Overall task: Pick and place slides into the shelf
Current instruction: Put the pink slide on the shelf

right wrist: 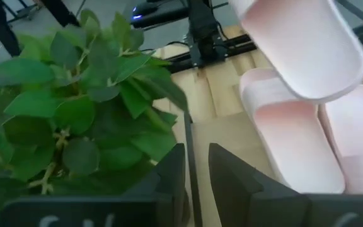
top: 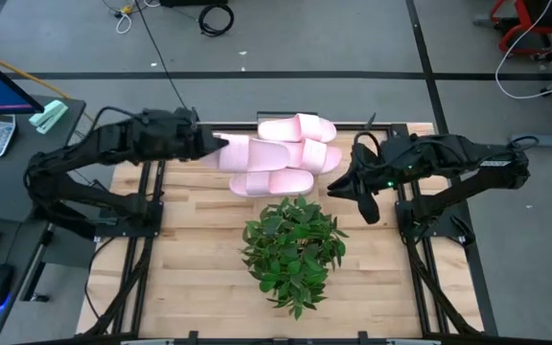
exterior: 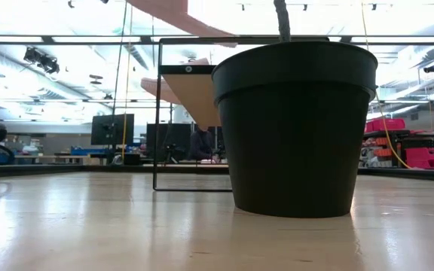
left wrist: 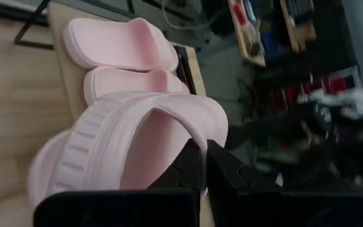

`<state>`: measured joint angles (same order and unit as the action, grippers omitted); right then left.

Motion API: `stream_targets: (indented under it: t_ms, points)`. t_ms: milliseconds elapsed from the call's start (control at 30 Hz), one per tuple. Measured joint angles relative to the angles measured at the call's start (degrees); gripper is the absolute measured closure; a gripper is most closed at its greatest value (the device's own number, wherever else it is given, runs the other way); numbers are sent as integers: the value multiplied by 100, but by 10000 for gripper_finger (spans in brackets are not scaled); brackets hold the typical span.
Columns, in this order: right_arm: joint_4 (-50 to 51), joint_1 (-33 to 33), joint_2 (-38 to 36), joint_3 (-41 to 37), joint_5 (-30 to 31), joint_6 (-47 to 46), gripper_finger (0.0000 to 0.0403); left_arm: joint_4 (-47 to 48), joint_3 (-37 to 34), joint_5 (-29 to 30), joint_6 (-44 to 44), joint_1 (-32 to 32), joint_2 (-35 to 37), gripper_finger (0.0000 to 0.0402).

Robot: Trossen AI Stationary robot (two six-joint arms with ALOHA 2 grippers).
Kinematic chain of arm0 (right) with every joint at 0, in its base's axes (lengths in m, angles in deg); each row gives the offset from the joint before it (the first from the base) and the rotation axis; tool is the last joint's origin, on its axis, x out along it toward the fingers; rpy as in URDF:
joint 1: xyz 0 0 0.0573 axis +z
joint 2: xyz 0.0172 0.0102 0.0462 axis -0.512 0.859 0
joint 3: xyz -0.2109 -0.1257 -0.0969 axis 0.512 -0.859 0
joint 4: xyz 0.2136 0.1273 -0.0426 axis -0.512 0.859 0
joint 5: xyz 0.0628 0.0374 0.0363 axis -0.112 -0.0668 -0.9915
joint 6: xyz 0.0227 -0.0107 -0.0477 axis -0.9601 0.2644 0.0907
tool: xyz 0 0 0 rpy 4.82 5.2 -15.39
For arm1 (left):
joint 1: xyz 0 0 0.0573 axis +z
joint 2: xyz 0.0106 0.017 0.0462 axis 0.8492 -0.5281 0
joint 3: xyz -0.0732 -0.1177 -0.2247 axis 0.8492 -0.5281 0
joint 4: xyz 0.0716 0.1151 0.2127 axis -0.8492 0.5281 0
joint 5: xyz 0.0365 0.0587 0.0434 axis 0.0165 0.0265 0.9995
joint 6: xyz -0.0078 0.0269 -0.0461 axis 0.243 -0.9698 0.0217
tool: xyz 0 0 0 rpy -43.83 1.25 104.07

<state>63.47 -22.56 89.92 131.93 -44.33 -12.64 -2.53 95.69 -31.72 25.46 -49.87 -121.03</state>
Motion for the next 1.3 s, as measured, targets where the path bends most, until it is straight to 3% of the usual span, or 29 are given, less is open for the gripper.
stream_targets:
  t_ms: [133,267,567,1067,1300]
  points:
    - [199,163,-25,0,80,39,326,1,0,770,851,-633,-53,391]
    - [581,405,-114,0,591,108,326,-5,0,1228,1372,-1236,-79,391]
    - [712,548,-476,0,1015,213,326,37,4,1585,1887,-2138,-368,391]
    - [1466,545,-1604,-4,1062,330,326,120,5,1657,2280,-2361,-643,391]
    - [1615,543,-1759,-7,1394,309,326,181,4,1600,2348,-2362,-935,391]
